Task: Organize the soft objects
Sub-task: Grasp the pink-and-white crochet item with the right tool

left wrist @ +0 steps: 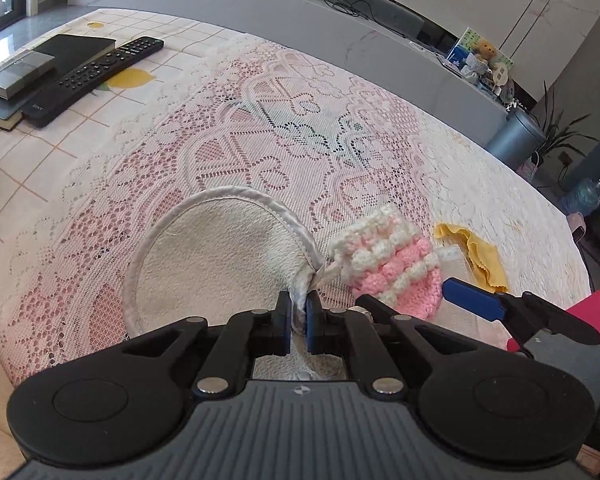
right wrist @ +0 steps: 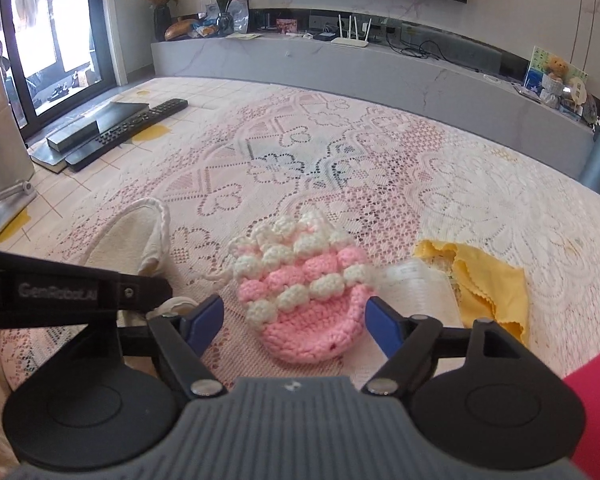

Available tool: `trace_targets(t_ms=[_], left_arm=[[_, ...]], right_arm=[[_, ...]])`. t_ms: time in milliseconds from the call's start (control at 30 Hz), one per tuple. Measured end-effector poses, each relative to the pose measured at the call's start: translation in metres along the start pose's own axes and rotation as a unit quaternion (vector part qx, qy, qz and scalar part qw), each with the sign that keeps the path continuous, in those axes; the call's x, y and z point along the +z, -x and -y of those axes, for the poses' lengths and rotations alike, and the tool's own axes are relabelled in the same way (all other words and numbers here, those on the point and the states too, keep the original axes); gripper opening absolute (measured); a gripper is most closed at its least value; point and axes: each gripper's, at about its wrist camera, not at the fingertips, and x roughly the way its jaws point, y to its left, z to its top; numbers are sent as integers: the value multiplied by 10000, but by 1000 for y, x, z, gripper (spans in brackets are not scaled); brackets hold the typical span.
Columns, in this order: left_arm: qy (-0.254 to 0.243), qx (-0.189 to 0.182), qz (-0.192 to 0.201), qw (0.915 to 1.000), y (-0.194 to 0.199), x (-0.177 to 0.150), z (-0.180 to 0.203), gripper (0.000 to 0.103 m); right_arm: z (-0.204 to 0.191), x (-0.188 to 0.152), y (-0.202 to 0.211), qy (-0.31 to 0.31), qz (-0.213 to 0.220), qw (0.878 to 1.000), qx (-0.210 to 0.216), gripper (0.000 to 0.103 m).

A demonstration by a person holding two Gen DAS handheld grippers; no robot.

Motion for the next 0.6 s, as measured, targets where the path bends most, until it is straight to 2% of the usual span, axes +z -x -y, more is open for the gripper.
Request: trace_targets(t_ms=[133,200,233,333,367,467,600], left_arm=[[18,10,-67,10000,-2,-1,0,7],[-1,13,-117,9999,-4,-1,1,7],[-17,18,-129,9999,-4,-2,2,7],[-49,28,-131,9999,-4,-2,2,7],[-53,27,-130,9999,-4,-3,2,7],[-75,28,-113,9999,-2,-3,2,7],[-158,-3,7,9999,5,-5,5,7]], right_arm=[[-3,0,-8,102,3,9999,-80,79],[-3,-1,-10,108,0,9997,-199,61],[-2,-2,-9,90,32,9998,-187,58],[-2,-1,-1,170,195,9996,-65,24],[-5,1,0,212,151,9997,-19,17],[-13,0,0,445,74,9989,-140,16],[-17,3,18,453,295,9984,-157,15]])
